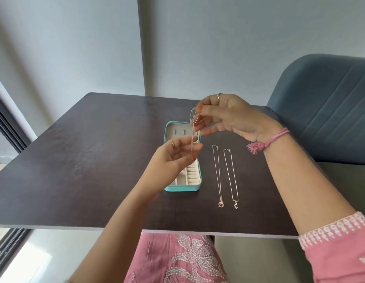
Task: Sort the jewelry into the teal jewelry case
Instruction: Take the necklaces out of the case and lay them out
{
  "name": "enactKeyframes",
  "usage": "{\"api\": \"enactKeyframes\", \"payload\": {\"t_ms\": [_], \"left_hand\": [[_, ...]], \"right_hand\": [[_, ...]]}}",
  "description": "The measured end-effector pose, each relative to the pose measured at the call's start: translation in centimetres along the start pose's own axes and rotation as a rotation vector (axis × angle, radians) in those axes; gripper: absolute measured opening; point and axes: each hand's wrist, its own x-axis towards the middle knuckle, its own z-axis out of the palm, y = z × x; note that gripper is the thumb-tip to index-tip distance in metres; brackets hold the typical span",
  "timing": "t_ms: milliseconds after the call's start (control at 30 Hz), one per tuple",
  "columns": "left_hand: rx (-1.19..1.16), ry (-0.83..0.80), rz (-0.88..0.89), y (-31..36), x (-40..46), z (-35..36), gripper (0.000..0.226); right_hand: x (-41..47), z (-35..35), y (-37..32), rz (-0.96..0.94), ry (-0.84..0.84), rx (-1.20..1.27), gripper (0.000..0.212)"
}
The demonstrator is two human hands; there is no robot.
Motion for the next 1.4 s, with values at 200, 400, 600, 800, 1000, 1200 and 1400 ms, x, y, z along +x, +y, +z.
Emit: {"api": "enactKeyframes", "payload": {"t_ms": [200, 400, 600, 800, 1000, 1200, 1400], "left_hand": [[-0.189, 0.004, -0.033, 1.1, 0.0, 1.2, 0.017], [-0.239, -0.004, -0.052, 2.7, 0.6, 1.8, 0.027], [-0.319, 0.041, -0.082, 3.7, 0.7, 2.3, 0.008], [-0.239, 0.097, -0.064, 3.6, 0.5, 2.3, 0.013], [-0.056, 0.176, -0.038, 3.3, 0.4, 2.4, 0.014], [0.051, 0.239, -0.025, 2.8, 0.4, 1.9, 0.025], [-0.074, 0.211, -0.03, 2.1, 0.3, 2.1, 0.021]], "right_hand": [[-0.7, -0.6, -0.9, 0.012, 0.085, 0.162, 0.007], [-1.2, -0.5, -1.1, 0.01, 0.09, 0.154, 0.007], [-1.2, -0.1, -1.0, 0.017, 0.096, 0.28, 0.007], [-1.2, 0.1, 0.0, 0.081, 0.095, 0.469, 0.011], [-1.4, 0.2, 0.9, 0.107, 0.111, 0.352, 0.013], [-2.0, -1.0, 1.3, 0.139, 0.115, 0.177, 0.011], [-2.2, -0.3, 2.1, 0.067, 0.103, 0.483, 0.018]]}}
